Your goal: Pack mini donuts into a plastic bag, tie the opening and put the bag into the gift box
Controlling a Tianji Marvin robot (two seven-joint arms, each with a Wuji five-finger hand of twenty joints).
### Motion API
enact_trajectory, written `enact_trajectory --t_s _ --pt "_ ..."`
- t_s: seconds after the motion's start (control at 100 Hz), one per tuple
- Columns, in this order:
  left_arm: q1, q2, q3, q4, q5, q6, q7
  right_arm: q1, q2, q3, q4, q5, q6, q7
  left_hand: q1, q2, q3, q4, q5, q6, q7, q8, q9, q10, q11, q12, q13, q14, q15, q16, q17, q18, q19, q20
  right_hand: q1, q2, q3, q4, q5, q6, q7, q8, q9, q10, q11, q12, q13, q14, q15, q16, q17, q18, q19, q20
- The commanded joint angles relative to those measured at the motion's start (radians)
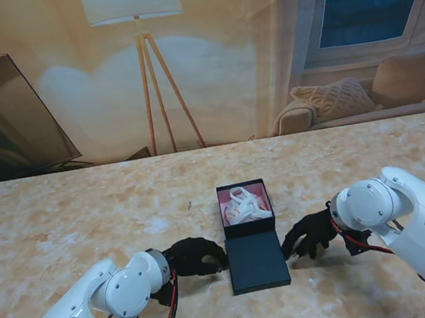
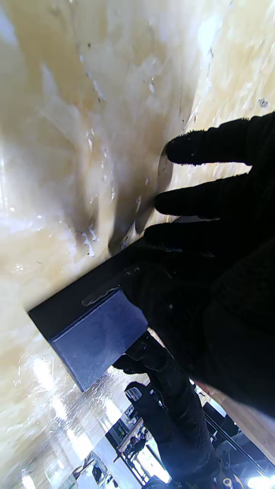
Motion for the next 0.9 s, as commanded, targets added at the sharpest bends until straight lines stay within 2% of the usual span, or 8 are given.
enact_trajectory --t_s 0.0,0.13,0.2,0.25,0.66,0.89 --pt "0.005 0.002 0.022 0.032 -0.013 0.0 -0.031 -0.013 -0.004 -0.012 0.015 0.003 -0.006 0.014 0.016 0.014 -0.007 -0.016 0.007 -0.015 0.002 -0.011 -0.031 -0.022 -0.006 -0.01 -0.01 0.16 -0.082 -0.057 0.028 0.048 -0.007 -0.038 0.042 0.028 -0.025 0.021 -0.014 0.017 -0.016 -0.003 -0.059 0.064 -0.029 -0.023 -0.05 0.057 -0.121 -0.064 -0.012 0.0 -0.003 0.014" --pt "-0.011 -0.001 0.04 0.047 -0.035 -0.003 -0.028 -0.013 -0.007 -0.015 0.022 0.014 -0.018 -0.002 0.007 0.019 -0.001 -0.01 -0.004 -0.01 -0.007 -0.016 -0.047 -0.023 -0.012 -0.013 -0.013 0.149 -0.086 -0.061 0.028 0.044 -0.01 -0.043 0.054 0.023 -0.026 0.022 0.0 0.028 -0.012 0.0 -0.073 0.058 -0.032 -0.025 -0.056 0.055 -0.125 -0.066 -0.011 0.001 -0.003 0.014" --pt "-0.016 -0.002 0.047 0.052 -0.039 -0.005 -0.026 -0.015 -0.009 -0.015 0.024 0.016 -0.022 -0.013 -0.005 0.024 0.007 -0.003 -0.011 -0.005 -0.014 -0.019 -0.064 -0.024 -0.018 -0.016 -0.018 0.152 -0.088 -0.064 0.029 0.043 -0.011 -0.044 0.067 0.017 -0.021 0.022 0.026 0.026 -0.002 0.005 -0.071 0.038 -0.028 -0.024 -0.061 0.052 -0.127 -0.068 0.006 -0.012 0.012 0.021" --pt "-0.018 -0.003 0.05 0.055 -0.042 -0.005 -0.024 -0.019 -0.012 -0.012 0.026 0.018 -0.029 -0.029 -0.025 0.024 0.034 0.011 -0.016 -0.003 -0.024 -0.024 -0.075 -0.027 -0.021 -0.019 -0.022 0.154 -0.088 -0.066 0.027 0.043 -0.007 -0.043 0.074 0.012 -0.015 0.019 0.036 0.023 0.001 0.009 -0.068 0.035 -0.022 -0.022 -0.062 0.053 -0.128 -0.07 0.015 -0.02 0.031 0.031" --pt "-0.025 -0.008 0.061 0.062 -0.077 0.002 -0.021 0.007 -0.018 -0.054 0.056 0.07 -0.027 -0.052 -0.044 0.022 0.066 0.021 -0.029 -0.008 -0.03 -0.027 -0.079 -0.03 -0.021 -0.02 -0.02 0.156 -0.086 -0.065 0.026 0.047 -0.007 -0.042 0.053 0.002 0.02 0.019 0.008 0.013 -0.017 0.0 -0.066 0.037 -0.015 -0.021 -0.05 0.054 -0.118 -0.071 0.013 -0.014 0.035 0.035" --pt "-0.022 -0.012 0.058 0.068 -0.093 -0.009 -0.009 0.012 -0.021 -0.06 0.063 0.08 -0.03 -0.063 -0.042 0.008 0.084 0.017 -0.022 -0.008 -0.022 -0.025 -0.071 -0.033 -0.017 -0.018 -0.01 0.155 -0.081 -0.062 0.033 0.049 -0.002 -0.038 0.044 0.005 0.05 0.017 0.004 0.013 -0.017 -0.002 -0.07 0.037 -0.017 -0.022 -0.05 0.053 -0.117 -0.073 0.012 -0.012 0.031 0.031"
